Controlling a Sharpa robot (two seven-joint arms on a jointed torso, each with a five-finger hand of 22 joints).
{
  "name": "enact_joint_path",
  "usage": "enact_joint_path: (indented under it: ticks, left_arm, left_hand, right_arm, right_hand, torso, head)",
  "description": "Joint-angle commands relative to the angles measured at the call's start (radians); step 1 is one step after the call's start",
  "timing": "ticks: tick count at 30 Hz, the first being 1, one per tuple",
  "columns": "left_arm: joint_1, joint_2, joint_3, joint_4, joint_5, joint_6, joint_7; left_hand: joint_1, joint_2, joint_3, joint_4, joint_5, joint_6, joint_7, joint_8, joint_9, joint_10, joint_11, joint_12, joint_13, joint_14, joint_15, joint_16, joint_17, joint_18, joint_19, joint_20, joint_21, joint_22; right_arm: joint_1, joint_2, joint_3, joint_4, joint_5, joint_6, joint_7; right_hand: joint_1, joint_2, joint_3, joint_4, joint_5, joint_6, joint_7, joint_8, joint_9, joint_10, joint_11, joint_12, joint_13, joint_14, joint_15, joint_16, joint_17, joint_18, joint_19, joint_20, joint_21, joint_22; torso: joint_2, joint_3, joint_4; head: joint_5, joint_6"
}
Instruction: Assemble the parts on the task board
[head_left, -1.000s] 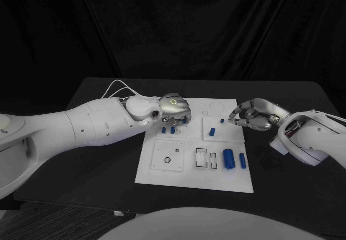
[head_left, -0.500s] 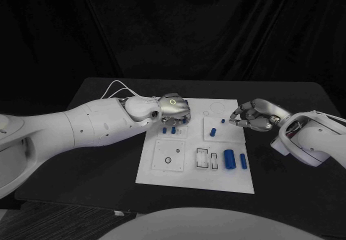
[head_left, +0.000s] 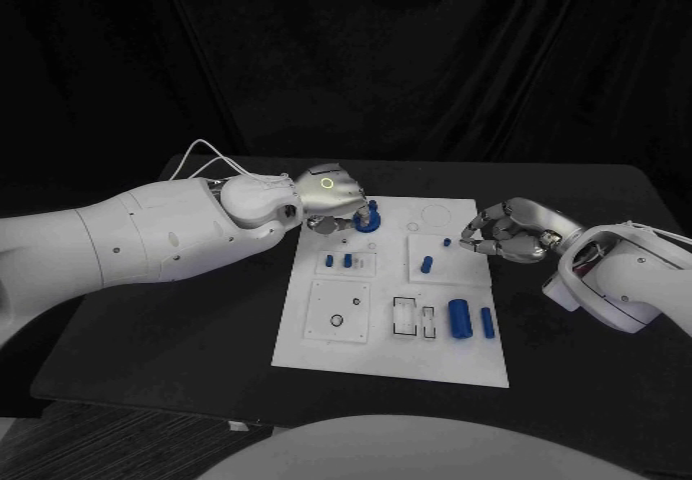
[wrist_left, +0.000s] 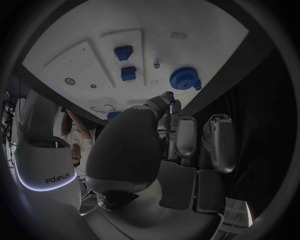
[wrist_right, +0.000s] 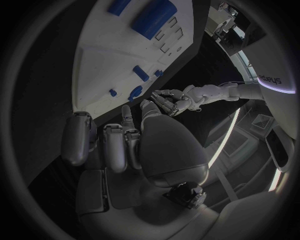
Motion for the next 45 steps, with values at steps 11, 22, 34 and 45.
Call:
enact_joint_path:
  ticks: [11, 22, 34, 45]
  left_arm:
    - [0.020, -0.044, 0.000, 0.037, 0.025, 0.080, -0.009]
    - [-0.001, -0.029, 0.000, 0.012, 0.026, 0.103, -0.004]
    - [-0.019, -0.019, 0.000, 0.006, 0.026, 0.115, 0.002]
    - [-0.029, -0.011, 0.000, -0.001, 0.026, 0.126, 0.005]
  left_hand:
    - [-0.002, 0.004, 0.026, -0.001, -0.016, -0.002, 0.002, -0.018, -0.013, 0.035, -0.005, -0.005, 0.007, 0.019, 0.000, -0.004, -0.016, -0.037, -0.004, -0.008, -0.007, 0.191]
    - [-0.005, 0.004, 0.025, 0.001, -0.020, 0.001, 0.002, -0.018, -0.013, 0.039, -0.005, -0.005, 0.008, 0.016, 0.000, -0.007, -0.021, -0.037, -0.006, -0.008, -0.011, 0.191]
    - [-0.005, 0.005, 0.025, 0.001, -0.021, 0.000, 0.002, -0.018, -0.014, 0.040, -0.005, -0.005, 0.008, 0.014, 0.000, -0.010, -0.027, -0.036, -0.009, -0.008, -0.015, 0.189]
    - [-0.005, 0.006, 0.025, 0.001, -0.022, 0.000, 0.002, -0.019, -0.014, 0.041, -0.005, -0.005, 0.009, 0.009, -0.001, -0.015, -0.037, -0.034, -0.013, -0.008, -0.021, 0.187]
  right_arm:
    - [-0.014, 0.009, 0.000, -0.011, -0.001, 0.018, -0.016]
    - [-0.017, 0.011, 0.000, -0.013, -0.001, 0.021, -0.016]
    - [-0.018, 0.012, 0.000, -0.014, -0.001, 0.023, -0.018]
    - [-0.018, 0.013, 0.000, -0.014, -0.001, 0.025, -0.019]
  right_hand:
    - [0.053, 0.018, 0.014, 0.006, 0.014, 0.007, 0.002, 0.024, 0.001, 0.108, -0.002, -0.015, 0.229, 0.073, -0.006, -0.026, 0.153, 0.027, -0.007, 0.001, -0.027, 0.171]
    - [0.055, 0.019, 0.016, 0.005, 0.014, 0.008, 0.002, 0.025, 0.001, 0.108, -0.002, -0.015, 0.229, 0.072, -0.006, -0.029, 0.150, 0.028, -0.008, 0.002, -0.031, 0.169]
    - [0.056, 0.019, 0.017, 0.005, 0.014, 0.008, 0.002, 0.025, 0.001, 0.108, -0.001, -0.015, 0.229, 0.071, -0.005, -0.030, 0.149, 0.028, -0.009, 0.002, -0.033, 0.169]
    - [0.058, 0.019, 0.018, 0.004, 0.015, 0.009, 0.003, 0.026, 0.001, 0.108, -0.001, -0.015, 0.229, 0.071, -0.005, -0.030, 0.148, 0.029, -0.010, 0.002, -0.036, 0.168]
  torso:
    - [-0.002, 0.0034, -0.0001]
    - [-0.001, 0.0016, 0.0020]
    - [-0.001, 0.0020, 0.0005]
    - [-0.001, 0.0019, 0.0009]
  head:
    - [0.004, 0.000]
    - [0.000, 0.000]
    - [0.002, 0.000]
    - [0.000, 0.000]
